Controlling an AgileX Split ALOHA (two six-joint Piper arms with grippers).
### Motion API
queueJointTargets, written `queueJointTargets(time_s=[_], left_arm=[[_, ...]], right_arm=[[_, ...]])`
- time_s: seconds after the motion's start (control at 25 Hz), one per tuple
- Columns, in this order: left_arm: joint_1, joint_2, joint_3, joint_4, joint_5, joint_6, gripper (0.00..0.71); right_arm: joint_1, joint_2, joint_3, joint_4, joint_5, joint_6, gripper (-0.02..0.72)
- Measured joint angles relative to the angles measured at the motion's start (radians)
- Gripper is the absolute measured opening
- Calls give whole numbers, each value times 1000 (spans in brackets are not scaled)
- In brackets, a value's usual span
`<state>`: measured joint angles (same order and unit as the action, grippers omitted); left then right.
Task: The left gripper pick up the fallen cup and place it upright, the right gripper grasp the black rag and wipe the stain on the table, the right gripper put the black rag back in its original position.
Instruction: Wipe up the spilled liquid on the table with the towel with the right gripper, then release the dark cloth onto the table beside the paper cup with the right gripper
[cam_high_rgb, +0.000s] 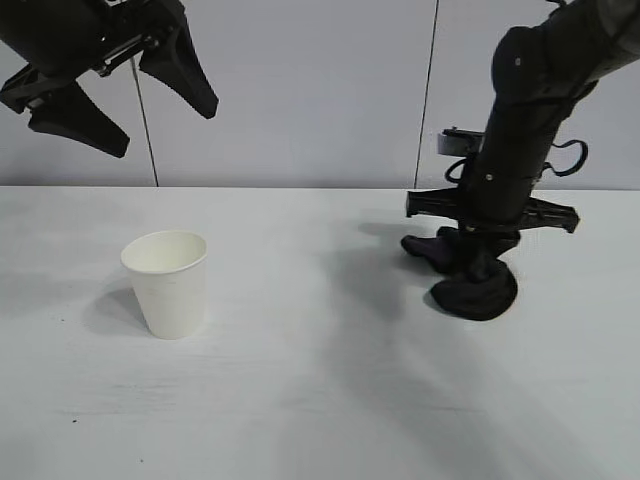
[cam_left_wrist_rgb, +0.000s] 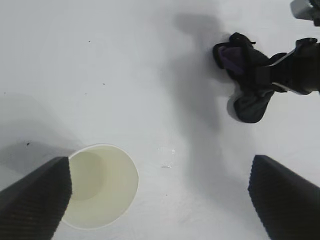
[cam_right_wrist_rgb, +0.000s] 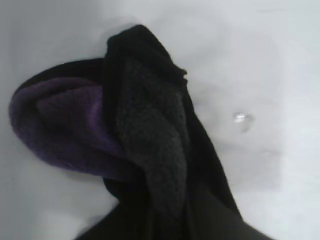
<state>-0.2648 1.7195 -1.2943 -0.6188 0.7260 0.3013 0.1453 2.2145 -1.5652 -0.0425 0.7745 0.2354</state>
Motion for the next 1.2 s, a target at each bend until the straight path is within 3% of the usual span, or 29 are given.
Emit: queueJointTargets(time_s=[0.4,0.84,0.96,1.2], left_arm=[[0,0,0,0,0,0,694],[0,0,0,0,1,0,694],[0,0,0,0,5,0,694],[0,0,0,0,15,0,694]], right_arm=[[-65,-37,9,2,86,-65,40],[-65,-174,12,93,218,-175,54],[-65,-174,13,97,231,-178,126],[-65,-174,13,96,240,-178,365]])
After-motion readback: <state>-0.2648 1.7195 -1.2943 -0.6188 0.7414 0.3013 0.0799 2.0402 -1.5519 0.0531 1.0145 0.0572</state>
